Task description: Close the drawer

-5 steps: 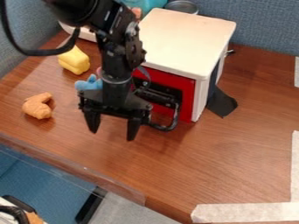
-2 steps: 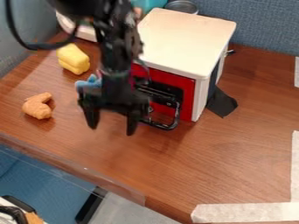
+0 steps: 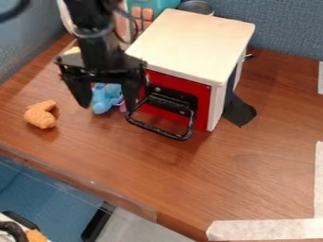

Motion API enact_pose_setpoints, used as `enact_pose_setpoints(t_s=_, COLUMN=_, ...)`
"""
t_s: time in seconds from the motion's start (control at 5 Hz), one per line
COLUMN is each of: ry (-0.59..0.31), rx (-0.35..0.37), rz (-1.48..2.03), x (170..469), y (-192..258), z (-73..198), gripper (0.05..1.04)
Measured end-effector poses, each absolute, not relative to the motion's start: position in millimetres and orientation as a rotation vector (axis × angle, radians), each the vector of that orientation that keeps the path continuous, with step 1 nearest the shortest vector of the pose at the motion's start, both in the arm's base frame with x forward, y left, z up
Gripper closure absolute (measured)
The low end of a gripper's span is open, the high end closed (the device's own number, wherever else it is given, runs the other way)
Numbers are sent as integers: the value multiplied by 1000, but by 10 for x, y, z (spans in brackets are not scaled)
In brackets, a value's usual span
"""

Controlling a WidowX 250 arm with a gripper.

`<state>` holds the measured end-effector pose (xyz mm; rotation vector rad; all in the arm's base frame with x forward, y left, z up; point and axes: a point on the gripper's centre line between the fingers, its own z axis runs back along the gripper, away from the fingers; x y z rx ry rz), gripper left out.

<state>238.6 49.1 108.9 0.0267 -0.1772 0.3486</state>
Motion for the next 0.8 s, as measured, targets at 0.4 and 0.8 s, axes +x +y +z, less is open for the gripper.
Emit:
enact_pose_setpoints(t_s=0.4, ry=-200, rx=90, rz=321, x=2350, y=441, z=1243, gripper=83)
enact_pose_setpoints(t_s=0.8, ry=-199, rx=94, rz=333, x=2344, y=463, z=1243, gripper=83)
